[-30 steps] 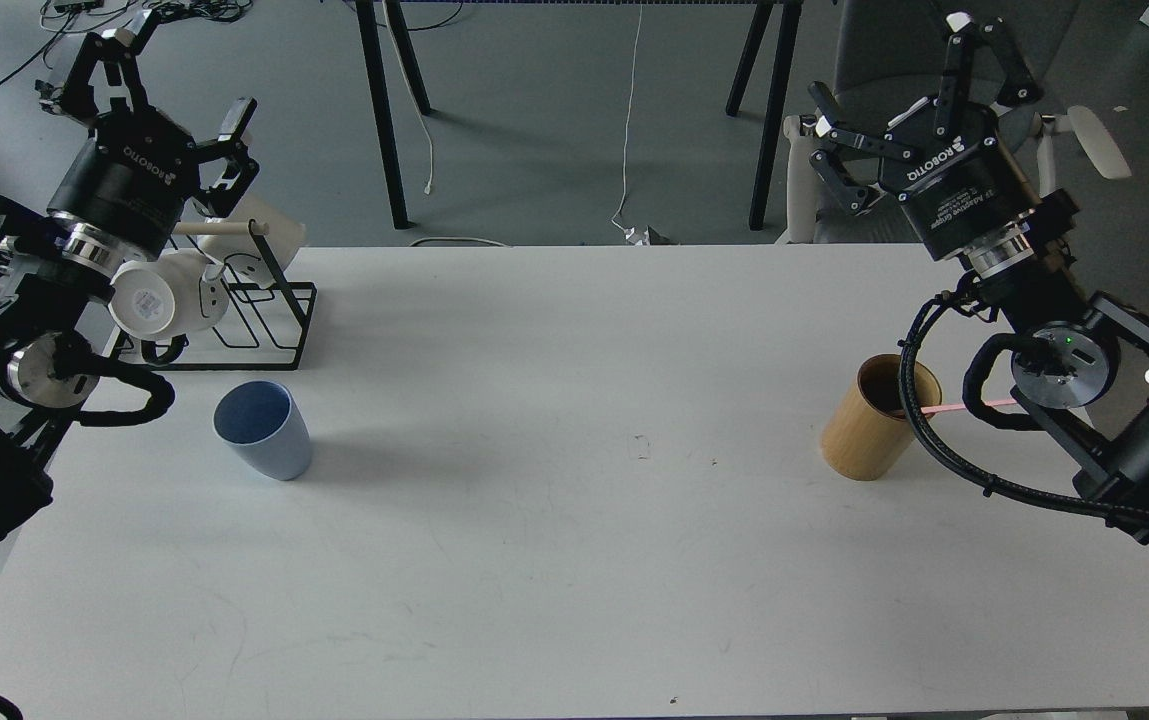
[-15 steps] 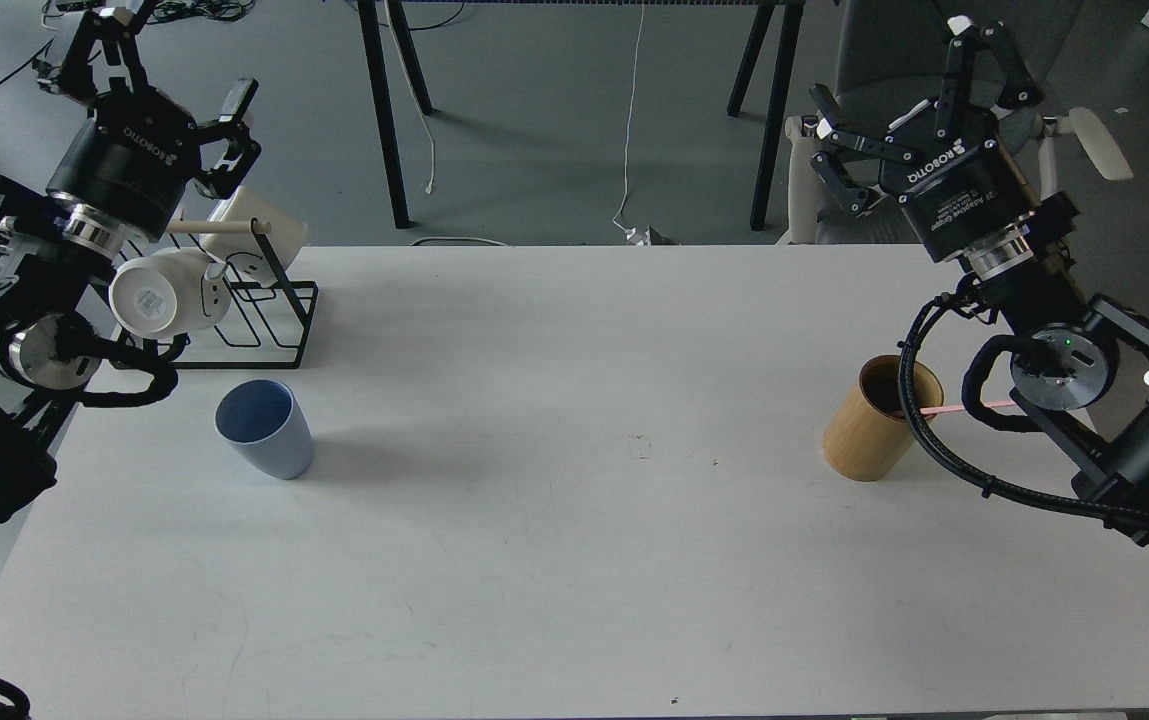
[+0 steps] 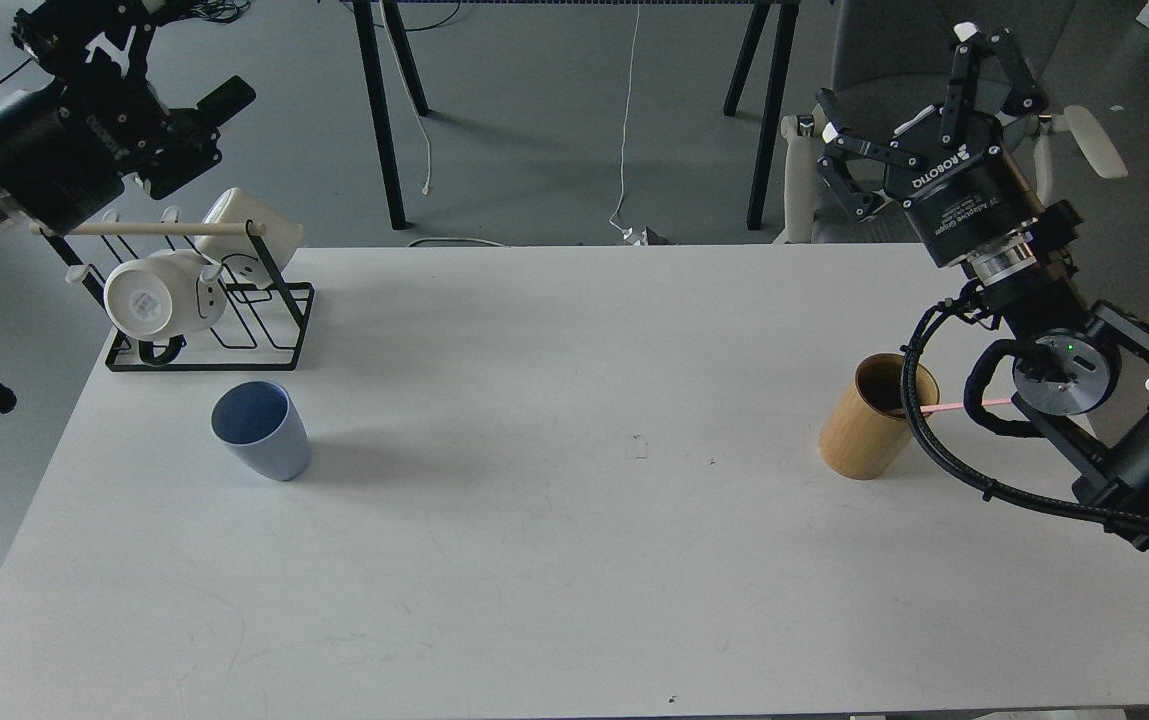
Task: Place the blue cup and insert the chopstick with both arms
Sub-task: 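Raise the left arm and swing it toward the blue cup, then lower the left gripper beside the blue cup and close on it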
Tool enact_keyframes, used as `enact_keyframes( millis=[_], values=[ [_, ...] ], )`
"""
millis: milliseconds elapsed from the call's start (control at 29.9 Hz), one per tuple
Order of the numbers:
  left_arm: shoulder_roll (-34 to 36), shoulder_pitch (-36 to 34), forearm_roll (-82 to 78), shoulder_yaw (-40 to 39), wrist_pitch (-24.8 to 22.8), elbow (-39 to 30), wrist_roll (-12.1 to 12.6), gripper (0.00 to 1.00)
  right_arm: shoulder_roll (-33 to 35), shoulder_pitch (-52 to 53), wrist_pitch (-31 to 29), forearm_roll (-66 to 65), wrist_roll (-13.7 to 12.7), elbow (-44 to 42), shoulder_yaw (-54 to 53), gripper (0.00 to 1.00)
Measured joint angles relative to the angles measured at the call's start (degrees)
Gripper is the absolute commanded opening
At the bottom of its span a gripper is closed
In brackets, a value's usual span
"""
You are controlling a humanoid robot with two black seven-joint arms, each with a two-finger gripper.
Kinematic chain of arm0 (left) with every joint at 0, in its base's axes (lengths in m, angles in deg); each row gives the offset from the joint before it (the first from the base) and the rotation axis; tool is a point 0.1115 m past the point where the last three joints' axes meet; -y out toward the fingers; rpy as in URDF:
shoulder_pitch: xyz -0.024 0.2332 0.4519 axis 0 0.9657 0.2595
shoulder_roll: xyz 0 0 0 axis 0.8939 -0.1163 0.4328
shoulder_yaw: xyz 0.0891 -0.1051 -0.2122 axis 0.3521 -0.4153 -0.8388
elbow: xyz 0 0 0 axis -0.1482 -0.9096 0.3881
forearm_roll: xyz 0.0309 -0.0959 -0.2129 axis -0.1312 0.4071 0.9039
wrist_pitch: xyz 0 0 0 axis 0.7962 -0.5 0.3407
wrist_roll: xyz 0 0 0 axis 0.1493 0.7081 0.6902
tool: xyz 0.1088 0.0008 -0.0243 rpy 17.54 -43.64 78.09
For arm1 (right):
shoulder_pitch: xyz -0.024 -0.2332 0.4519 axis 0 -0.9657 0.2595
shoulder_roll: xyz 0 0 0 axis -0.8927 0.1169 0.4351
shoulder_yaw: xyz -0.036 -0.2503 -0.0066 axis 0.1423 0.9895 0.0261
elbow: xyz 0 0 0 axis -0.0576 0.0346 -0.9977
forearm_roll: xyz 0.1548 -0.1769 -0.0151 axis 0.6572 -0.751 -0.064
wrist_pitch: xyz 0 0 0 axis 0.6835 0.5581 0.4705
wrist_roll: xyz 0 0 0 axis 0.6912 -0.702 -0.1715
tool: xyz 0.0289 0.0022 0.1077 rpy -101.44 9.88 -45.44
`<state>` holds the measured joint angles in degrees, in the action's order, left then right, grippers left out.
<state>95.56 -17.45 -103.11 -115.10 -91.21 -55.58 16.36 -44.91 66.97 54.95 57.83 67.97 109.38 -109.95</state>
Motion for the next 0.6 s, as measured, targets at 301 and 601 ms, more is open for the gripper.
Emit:
enact_keyframes(
  millis=[301, 601],
  values=[
    [9.3, -0.5, -25.7, 6.8, 0.0, -1.0, 0.0, 0.99, -0.2, -2.2, 0.0, 0.0, 0.0, -0.1, -1.1, 0.95],
    [2.5, -0.6, -43.4, 19.2, 0.9, 9.5, 0.0, 0.99, -0.2, -3.1, 0.0, 0.0, 0.0, -0.1, -1.1, 0.95]
  ],
)
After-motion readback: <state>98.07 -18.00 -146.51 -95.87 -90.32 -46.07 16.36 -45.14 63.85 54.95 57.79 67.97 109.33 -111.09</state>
